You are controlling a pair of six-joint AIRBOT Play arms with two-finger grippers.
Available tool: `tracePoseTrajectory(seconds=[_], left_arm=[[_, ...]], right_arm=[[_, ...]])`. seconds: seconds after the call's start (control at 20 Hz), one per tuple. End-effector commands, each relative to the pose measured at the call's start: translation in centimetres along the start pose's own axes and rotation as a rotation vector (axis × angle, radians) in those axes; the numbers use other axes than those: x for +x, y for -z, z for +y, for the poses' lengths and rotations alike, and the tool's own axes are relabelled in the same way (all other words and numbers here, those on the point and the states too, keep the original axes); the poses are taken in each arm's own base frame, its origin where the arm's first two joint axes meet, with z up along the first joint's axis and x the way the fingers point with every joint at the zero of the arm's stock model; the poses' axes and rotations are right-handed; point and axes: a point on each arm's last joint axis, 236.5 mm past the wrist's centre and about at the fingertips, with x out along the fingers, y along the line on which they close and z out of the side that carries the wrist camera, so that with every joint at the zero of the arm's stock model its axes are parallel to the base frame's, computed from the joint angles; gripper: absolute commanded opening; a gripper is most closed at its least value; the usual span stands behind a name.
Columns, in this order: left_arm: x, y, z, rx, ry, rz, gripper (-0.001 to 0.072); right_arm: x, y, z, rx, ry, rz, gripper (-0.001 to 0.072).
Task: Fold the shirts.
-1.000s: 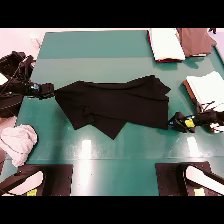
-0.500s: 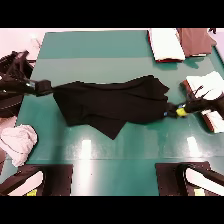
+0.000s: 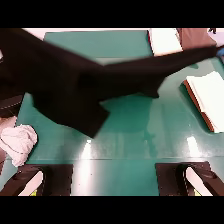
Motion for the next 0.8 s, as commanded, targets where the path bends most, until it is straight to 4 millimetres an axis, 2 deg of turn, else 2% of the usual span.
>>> tracePoseTrajectory(seconds=[0.0, 0.1, 0.2, 0.3, 0.35, 0.4, 0.45, 0.55, 0.65, 0.75], left_arm=[[-9.2, -8.4, -5.4, 0.080, 0.034, -0.274, 0.0026], [-12.3, -10.4, -7.2, 0.095, 0.052, -0.354, 0.0025], [-13.8, -11.3, -8.4, 0.097, 0.079, -0.396, 0.0026], [-13.7, -11.4, -8.4, 0.094, 0.085, -0.399, 0.0026], [-12.8, -11.0, -8.0, 0.084, 0.082, -0.376, 0.0026], [-11.4, -10.1, -7.3, 0.066, 0.079, -0.335, 0.0026], [-8.6, -8.5, -5.8, 0.030, 0.070, -0.262, 0.0026], [-2.4, -3.5, -2.5, -0.056, 0.053, -0.070, 0.0026], [4.2, 3.2, 0.8, -0.160, 0.050, 0.152, 0.0026], [10.2, 10.5, 3.7, -0.246, 0.056, 0.360, 0.0026]], right_arm=[[-9.5, -6.7, 3.0, -0.139, 0.106, -0.244, 0.0022], [-11.7, -7.8, 3.2, -0.172, 0.163, -0.263, 0.0022], [-12.3, -8.1, 2.8, -0.173, 0.196, -0.229, 0.0022], [-12.2, -8.3, 2.7, -0.175, 0.195, -0.191, 0.0022], [-11.8, -8.4, 2.3, -0.163, 0.193, -0.181, 0.0021], [-11.2, -8.5, 1.7, -0.152, 0.191, -0.167, 0.0021], [-10.0, -8.3, 0.6, -0.129, 0.187, -0.141, 0.0020], [-6.1, -6.3, -2.7, -0.043, 0.164, -0.030, 0.0021], [-0.7, -2.3, -5.7, 0.045, 0.121, 0.151, 0.0021], [5.1, 3.5, -8.8, 0.090, 0.134, 0.372, 0.0021]])
